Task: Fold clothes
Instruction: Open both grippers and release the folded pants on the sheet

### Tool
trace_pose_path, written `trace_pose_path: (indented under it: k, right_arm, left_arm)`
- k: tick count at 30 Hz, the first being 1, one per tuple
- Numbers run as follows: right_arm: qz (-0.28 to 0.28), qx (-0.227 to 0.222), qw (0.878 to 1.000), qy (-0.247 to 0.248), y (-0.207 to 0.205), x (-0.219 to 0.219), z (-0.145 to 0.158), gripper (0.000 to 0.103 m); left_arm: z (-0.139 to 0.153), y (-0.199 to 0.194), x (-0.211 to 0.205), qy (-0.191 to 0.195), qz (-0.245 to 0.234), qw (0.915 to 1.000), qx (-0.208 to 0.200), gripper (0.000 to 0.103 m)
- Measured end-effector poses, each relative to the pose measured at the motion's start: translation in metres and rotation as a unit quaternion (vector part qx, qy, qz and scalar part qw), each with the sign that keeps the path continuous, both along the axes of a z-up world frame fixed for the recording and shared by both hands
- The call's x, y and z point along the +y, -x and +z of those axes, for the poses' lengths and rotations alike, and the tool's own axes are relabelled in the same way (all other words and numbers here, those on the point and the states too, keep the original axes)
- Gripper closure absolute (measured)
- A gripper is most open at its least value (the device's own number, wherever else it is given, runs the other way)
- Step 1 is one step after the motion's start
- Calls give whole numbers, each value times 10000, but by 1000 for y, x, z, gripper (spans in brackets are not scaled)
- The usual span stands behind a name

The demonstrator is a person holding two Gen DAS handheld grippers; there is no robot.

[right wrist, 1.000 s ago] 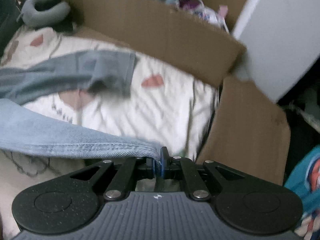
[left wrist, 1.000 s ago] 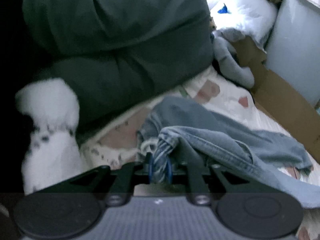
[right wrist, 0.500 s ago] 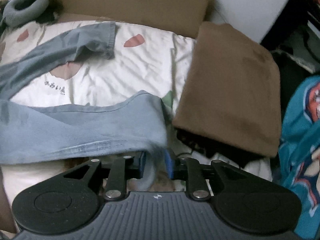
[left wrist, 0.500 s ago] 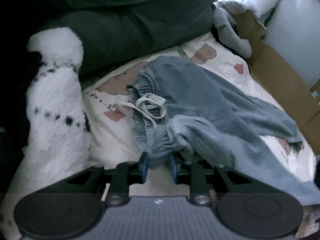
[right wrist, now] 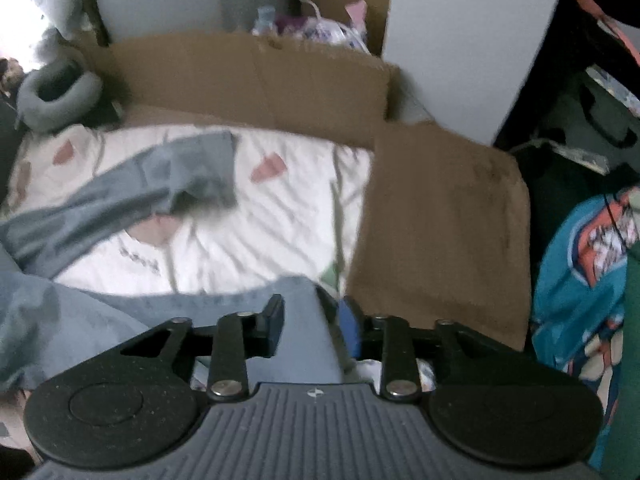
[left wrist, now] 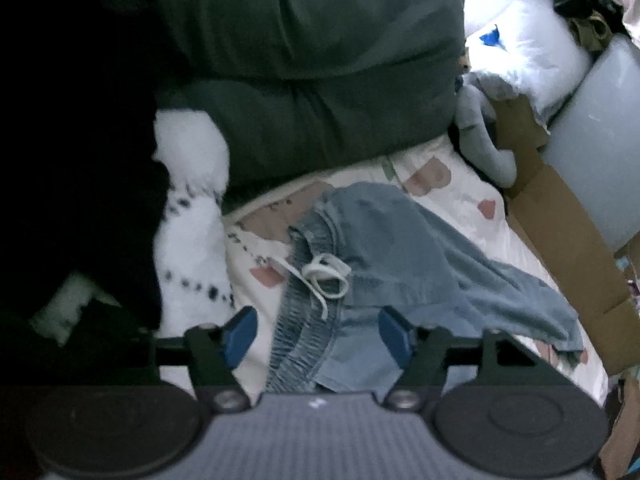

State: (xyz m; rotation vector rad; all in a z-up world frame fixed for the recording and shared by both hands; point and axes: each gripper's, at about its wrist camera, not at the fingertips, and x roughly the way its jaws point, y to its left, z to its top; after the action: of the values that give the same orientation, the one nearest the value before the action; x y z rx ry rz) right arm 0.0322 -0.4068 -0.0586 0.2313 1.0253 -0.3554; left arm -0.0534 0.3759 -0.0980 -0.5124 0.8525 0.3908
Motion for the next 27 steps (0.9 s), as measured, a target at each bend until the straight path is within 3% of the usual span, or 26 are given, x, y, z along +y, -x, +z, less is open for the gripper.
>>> trace_pose_path:
  k: [8,10,14,16,21,27]
  right_arm:
    - [385,-365,9984,-192,-41,29,50,47]
    - [499,-442,9975,-220,-51,38,60,36]
    - [920,-580,9939,-169,-69,62,73,31]
    - [1181,-567,9914,-50,-77,77,77,19]
    - [1886,-528,9804,230,-96,118,81,16]
    - [2484,-336,9681,-32,-125,150,68,16]
  left_arm:
    - [36,-8,14,-47,-14,9998,-199,23]
    - [43,-12,16,-82,-94,9996,-242,21]
    - [50,-21,15,-229,-230,9992,-216,13]
    - [50,-26,15,-335,-288,9988,-187,13]
    - [49,-39,14,-373,-342,9987,-91,13]
    - [42,-56,6,-722,-502,9960,143,12]
